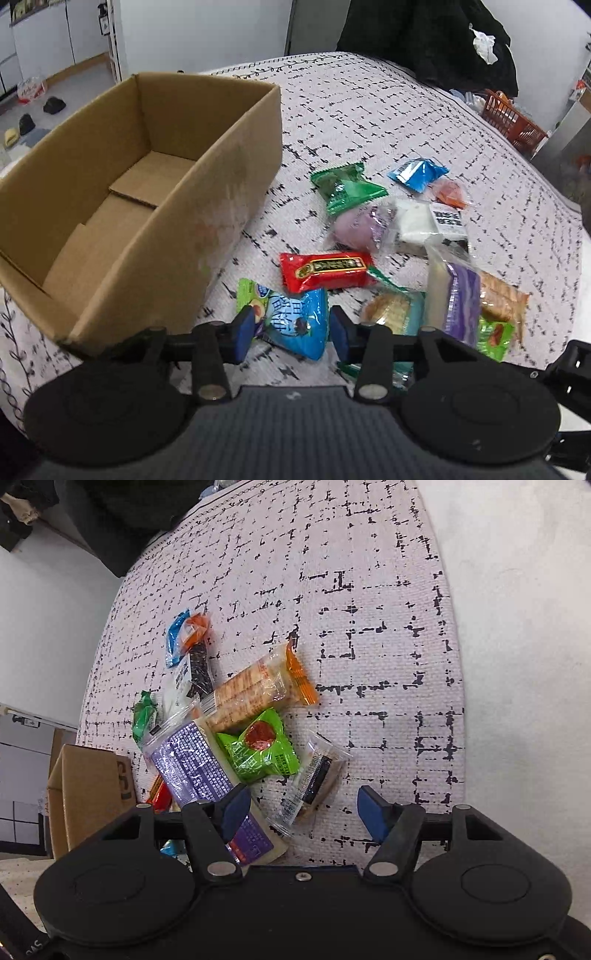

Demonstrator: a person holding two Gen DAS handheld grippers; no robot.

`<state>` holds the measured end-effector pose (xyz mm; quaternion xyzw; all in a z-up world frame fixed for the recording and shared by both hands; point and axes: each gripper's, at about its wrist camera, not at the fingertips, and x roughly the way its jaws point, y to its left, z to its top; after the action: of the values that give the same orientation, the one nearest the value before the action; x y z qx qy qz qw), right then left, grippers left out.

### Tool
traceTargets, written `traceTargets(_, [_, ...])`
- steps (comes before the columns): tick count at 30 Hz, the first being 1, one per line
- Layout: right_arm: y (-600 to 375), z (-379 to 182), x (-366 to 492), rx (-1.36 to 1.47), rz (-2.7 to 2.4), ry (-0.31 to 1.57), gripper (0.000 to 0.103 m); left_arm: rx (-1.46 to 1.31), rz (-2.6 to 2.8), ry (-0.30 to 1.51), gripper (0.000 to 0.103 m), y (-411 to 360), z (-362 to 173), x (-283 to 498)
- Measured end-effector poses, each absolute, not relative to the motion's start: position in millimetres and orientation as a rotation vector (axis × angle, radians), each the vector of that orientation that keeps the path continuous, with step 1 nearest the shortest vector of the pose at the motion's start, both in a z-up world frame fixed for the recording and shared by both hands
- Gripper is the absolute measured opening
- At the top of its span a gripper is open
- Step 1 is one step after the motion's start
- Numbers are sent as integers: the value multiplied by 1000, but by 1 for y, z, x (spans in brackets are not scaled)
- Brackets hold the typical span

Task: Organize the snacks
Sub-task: 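Reach the left gripper to the blue snack pack while the right gripper grasps a clear-wrapped stick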

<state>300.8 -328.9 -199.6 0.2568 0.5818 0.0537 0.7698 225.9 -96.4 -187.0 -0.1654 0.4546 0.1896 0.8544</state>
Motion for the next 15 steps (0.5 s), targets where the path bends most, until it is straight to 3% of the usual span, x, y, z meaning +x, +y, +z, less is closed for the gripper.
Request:
traceTargets(5, [-325,-201,303,538,109,1267,64,-313,433,965,58,-91,-192,227])
traceTargets(11, [-319,-202,305,515,103,1271,64,-337,420,965,57,-83,-199,227])
traceTargets(15, [-316,-202,306,496,100,1266,61,-331,392,962,47,-85,-199,227])
